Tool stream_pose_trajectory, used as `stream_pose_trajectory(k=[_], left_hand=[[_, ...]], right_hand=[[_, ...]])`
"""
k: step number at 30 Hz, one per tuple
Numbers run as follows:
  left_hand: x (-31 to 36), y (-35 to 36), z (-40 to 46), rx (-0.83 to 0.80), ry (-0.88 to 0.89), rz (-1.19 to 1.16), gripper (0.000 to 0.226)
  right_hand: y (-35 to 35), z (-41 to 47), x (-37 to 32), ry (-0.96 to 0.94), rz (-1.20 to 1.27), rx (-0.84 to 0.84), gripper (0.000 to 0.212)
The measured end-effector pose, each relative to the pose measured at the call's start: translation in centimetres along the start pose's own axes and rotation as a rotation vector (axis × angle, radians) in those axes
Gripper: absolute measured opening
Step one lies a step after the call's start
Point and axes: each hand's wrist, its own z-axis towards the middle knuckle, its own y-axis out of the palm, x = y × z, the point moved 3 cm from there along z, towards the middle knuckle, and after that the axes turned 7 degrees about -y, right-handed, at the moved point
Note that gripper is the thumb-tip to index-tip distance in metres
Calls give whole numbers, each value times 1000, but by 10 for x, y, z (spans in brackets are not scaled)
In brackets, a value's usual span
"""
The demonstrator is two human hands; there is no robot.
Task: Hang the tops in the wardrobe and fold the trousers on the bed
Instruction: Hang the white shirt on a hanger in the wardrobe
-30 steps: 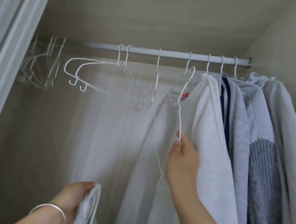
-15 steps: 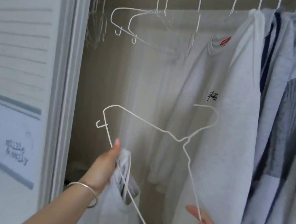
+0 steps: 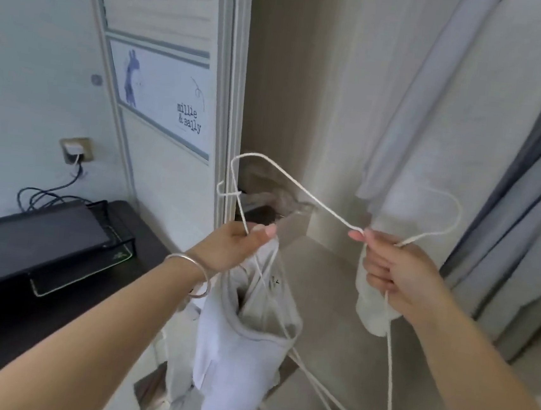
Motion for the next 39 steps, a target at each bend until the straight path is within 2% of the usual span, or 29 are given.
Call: stream_pose_trajectory(k=[2, 4, 6, 7, 9, 11, 13, 14, 15, 17, 20, 23, 24, 25, 27, 28, 32, 35, 37, 39], left_hand=[[-15, -7, -12, -32, -140, -252, 59], [-25, -16, -22, -30, -218, -452, 64], [-29, -19, -29, -48, -184, -453, 63], [-31, -18, -31, -59, -170, -472, 61], [-36, -13, -34, -121, -162, -603, 53], [-40, -13, -33, -108, -135, -640, 43], [-36, -12, -29, -46, -3, -399, 32], [-32, -8, -28, -5, 60, -247, 21], [-26, -5, -29, 37, 118, -99, 11], [-12, 1, -30, 128, 259, 82, 26], [2, -6, -30, 216, 381, 127, 39], [11, -19, -24, 338, 401, 147, 20], [13, -20, -20, 365, 412, 182, 14], [15, -19, -18, 380, 426, 218, 12], [19, -12, -17, 375, 440, 267, 21], [24, -5, -19, 371, 478, 284, 24], [52, 35, -37, 268, 748, 349, 20], [63, 46, -45, 265, 902, 500, 22], [61, 51, -51, 278, 1027, 727, 20], [51, 55, -53, 213, 1120, 934, 29]], right_hand=[[-6, -18, 16, -4, -93, -8, 22], [-13, -37, 26, -35, -167, -23, 44], [-23, -54, 35, -51, -196, -11, 72], [-29, -62, 39, -38, -195, 10, 79], [-41, -74, 45, -48, -227, 47, 82], [-41, -85, 45, -93, -326, 64, 70], [-33, -90, 49, -68, -404, 64, 31], [-26, -91, 50, -52, -433, 61, 21], [-22, -88, 54, -52, -478, 64, 24], [-14, -81, 57, -41, -515, 52, 31], [-10, -74, 39, -60, -401, 36, 19], [-21, -68, 21, -112, -357, 23, 70], [-21, -67, 17, -127, -364, 28, 75], [-19, -66, 17, -134, -381, 4, 69], [-6, -62, 18, -115, -411, -13, 35], [1, -58, 22, -101, -436, -6, 24], [39, -44, 50, -149, -576, 44, 43], [51, -40, 60, -166, -404, 132, 56], [48, -39, 63, -101, -186, 158, 45], [44, -41, 62, -26, -91, 159, 25]])
